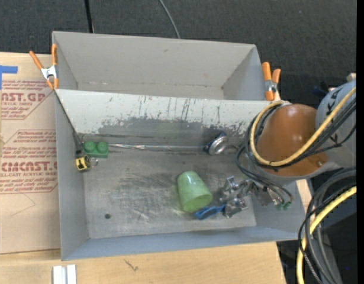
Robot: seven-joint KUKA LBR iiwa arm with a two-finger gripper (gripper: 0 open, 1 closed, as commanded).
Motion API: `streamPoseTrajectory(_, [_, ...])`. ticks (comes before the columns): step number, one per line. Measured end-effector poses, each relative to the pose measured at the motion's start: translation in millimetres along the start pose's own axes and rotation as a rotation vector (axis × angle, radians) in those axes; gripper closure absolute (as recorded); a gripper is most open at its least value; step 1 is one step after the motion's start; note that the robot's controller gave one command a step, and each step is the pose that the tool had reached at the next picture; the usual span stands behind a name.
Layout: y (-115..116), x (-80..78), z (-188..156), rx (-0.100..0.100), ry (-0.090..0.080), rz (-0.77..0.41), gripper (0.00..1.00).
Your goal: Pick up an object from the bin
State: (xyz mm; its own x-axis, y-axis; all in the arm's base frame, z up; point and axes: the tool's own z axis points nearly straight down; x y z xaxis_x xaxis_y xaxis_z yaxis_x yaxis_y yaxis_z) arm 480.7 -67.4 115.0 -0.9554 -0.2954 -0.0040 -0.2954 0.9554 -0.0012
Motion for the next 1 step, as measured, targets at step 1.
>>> streamPoseTrajectory(1, [0.7,-1.0,-24.5,0.0,0.001,-0.001,1.0])
